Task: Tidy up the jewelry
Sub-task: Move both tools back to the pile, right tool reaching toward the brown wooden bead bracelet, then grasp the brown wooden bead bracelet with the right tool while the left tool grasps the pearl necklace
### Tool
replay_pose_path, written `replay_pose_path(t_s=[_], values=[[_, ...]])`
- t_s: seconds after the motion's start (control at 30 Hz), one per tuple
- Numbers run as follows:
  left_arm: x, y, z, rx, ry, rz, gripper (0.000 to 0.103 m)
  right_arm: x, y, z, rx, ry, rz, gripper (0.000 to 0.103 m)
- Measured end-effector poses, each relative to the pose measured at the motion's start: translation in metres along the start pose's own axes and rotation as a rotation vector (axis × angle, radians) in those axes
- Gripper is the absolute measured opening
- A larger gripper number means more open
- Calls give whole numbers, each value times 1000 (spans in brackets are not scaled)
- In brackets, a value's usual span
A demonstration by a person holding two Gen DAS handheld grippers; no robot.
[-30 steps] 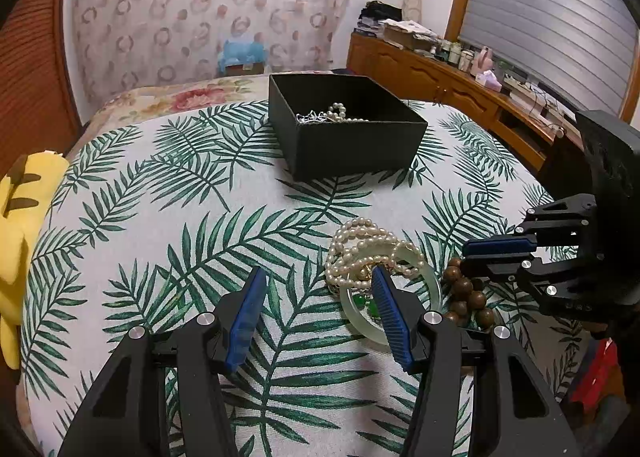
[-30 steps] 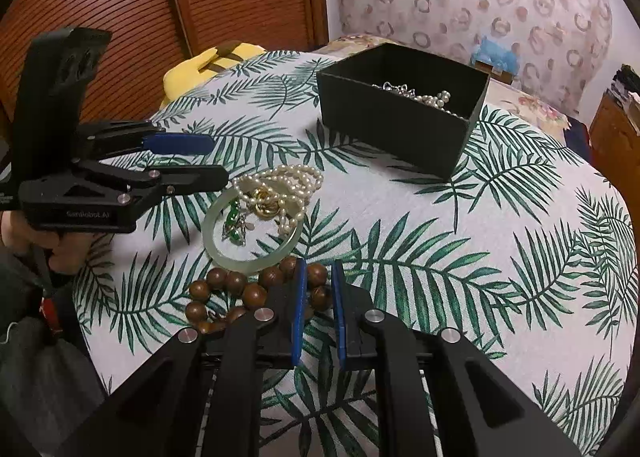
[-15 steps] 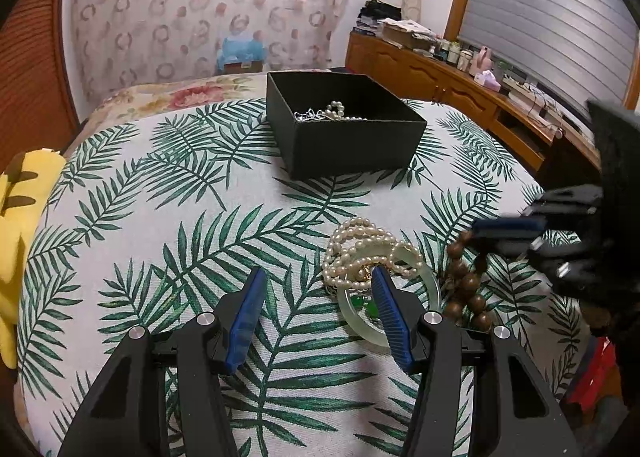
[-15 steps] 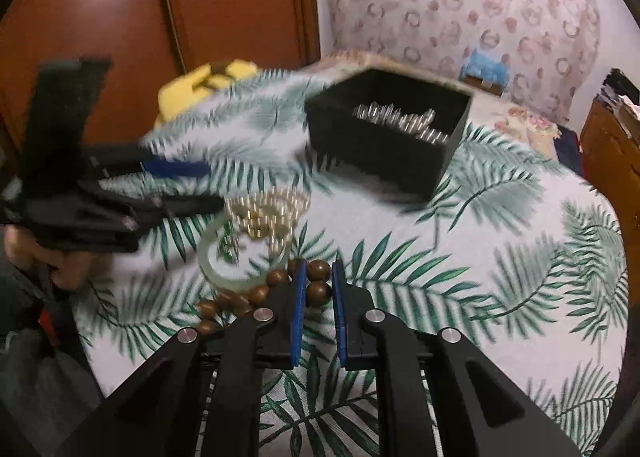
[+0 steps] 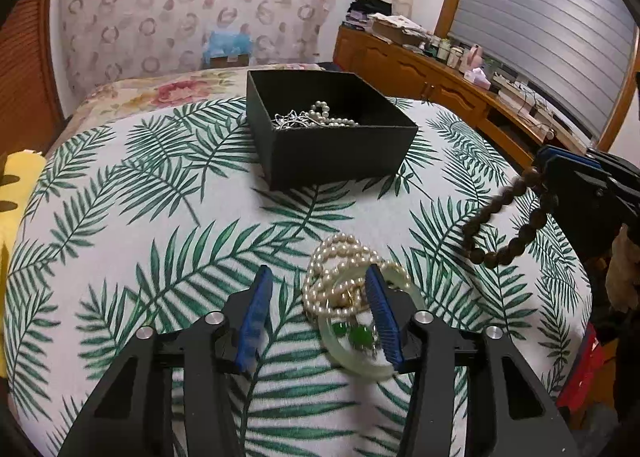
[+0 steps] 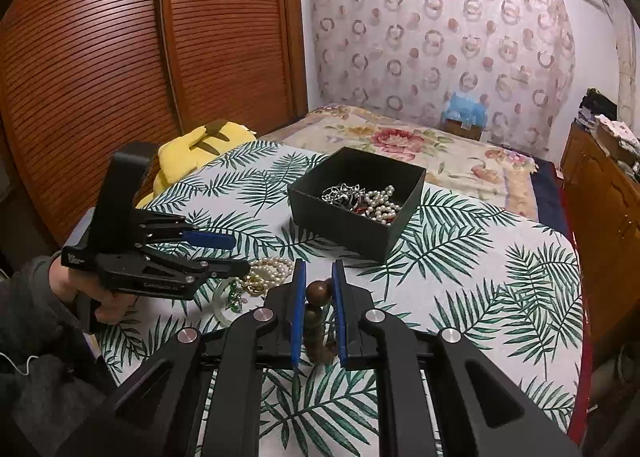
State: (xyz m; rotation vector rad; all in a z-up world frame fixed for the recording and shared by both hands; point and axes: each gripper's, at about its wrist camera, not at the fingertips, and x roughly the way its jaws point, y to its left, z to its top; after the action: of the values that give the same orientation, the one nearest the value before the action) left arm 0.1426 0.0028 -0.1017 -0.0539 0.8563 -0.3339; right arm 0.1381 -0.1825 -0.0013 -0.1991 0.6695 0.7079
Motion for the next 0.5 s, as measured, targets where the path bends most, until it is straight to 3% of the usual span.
replay_pose_path(t_s=[0.13,0.5], values=[[9,8,9,-16,22,-6,27,-2,-1,0,3,-8,-4,14],[32,6,21,86,117,6,26,-2,-6,-1,14,-13,-9,15]])
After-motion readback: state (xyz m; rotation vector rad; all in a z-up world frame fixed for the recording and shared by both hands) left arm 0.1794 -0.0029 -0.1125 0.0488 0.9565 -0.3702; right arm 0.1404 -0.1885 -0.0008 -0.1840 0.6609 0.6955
